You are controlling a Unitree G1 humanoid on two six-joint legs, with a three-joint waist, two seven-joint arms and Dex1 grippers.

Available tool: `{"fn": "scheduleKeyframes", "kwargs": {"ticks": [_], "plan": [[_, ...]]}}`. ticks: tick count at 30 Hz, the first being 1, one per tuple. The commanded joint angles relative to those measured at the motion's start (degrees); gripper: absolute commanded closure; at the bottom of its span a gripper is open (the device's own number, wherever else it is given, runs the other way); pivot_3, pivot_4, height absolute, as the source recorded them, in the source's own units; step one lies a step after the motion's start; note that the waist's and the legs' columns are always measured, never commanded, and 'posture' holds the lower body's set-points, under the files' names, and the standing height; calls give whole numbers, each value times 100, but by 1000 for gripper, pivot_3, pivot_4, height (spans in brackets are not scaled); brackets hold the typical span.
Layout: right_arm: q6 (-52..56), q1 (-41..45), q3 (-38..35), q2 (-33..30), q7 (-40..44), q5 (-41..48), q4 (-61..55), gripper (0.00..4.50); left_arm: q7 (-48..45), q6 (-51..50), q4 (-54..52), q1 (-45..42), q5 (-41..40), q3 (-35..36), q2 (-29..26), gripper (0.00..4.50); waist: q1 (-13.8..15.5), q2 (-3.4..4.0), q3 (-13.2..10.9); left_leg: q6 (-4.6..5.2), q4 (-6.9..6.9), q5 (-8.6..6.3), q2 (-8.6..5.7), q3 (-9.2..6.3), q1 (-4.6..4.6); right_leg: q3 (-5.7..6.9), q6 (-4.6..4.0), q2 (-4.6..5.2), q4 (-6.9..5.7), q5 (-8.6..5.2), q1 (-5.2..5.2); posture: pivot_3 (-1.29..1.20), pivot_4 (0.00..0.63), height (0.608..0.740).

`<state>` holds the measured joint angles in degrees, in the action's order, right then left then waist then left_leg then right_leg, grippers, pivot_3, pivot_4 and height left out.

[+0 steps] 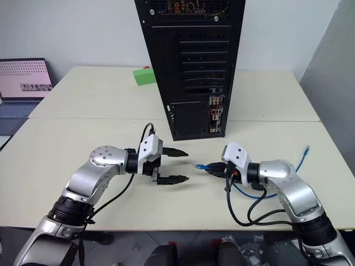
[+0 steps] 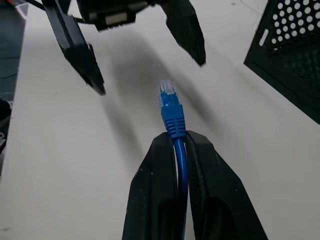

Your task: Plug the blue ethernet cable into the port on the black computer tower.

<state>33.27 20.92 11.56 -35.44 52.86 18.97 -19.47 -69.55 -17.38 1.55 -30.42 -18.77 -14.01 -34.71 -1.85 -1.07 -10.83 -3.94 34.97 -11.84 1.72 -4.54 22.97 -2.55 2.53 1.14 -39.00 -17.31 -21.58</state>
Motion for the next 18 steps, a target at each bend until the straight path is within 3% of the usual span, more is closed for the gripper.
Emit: {"fn": "scheduleKeyframes", "kwargs": {"ticks": [1, 15, 18], "plan": [[93, 147, 68, 3, 29, 65, -268, 4495, -304, 191, 82, -207, 44, -105, 99, 118, -1, 0, 0, 0, 0, 0, 0, 0, 0, 0, 0, 0, -1, 0, 0, 0, 150, 740], [52, 192, 277, -54, 105, 16, -399, 4498, -494, 262, 192, -266, 72, -72, 257, 118, -4, 0, 0, 0, 0, 0, 0, -2, 0, 1, 0, 0, -1, 0, 0, 0, 150, 740], [30, 191, 298, -43, 108, 18, -415, 4499, -506, 270, 183, -252, 98, -94, 283, 638, -4, 0, 0, 0, 0, 0, 0, -2, 0, 1, 0, 0, -1, 0, 0, 0, 150, 740]]}}
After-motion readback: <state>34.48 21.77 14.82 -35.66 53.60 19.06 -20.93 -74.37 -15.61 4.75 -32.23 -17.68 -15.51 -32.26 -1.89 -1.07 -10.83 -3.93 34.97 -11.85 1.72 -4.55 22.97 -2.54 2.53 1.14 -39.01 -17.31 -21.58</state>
